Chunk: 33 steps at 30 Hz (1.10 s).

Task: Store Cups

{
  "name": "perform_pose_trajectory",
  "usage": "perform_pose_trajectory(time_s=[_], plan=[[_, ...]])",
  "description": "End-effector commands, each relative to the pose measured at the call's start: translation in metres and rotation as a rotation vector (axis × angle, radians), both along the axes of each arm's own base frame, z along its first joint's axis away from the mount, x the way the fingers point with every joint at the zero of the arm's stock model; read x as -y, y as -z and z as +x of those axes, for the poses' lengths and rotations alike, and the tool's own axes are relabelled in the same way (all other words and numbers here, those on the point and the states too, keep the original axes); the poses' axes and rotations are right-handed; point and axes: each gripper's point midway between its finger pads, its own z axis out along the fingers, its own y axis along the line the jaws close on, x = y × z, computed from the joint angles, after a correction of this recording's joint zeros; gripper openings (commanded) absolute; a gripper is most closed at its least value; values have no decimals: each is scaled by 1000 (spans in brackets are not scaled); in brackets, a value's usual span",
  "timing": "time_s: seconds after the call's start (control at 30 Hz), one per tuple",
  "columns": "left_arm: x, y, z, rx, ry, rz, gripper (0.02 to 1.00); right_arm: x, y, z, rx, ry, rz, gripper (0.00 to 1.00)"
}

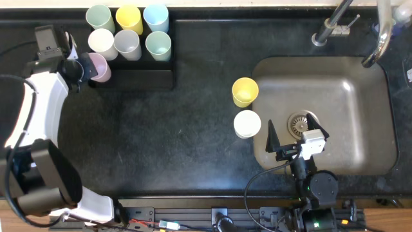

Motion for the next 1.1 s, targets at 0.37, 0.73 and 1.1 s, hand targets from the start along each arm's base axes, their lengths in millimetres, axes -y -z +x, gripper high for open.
perform_pose_trajectory(time_s=[0.37,0.73,1.1], plan=[[1,22,1,-41,20,-19,415,2,4,1,-3,10,0,998],[35,-69,1,-87,68,36,847,2,4,1,-3,10,0,996],[207,-214,0,186,247,42,961,2,4,1,-3,10,0,998]])
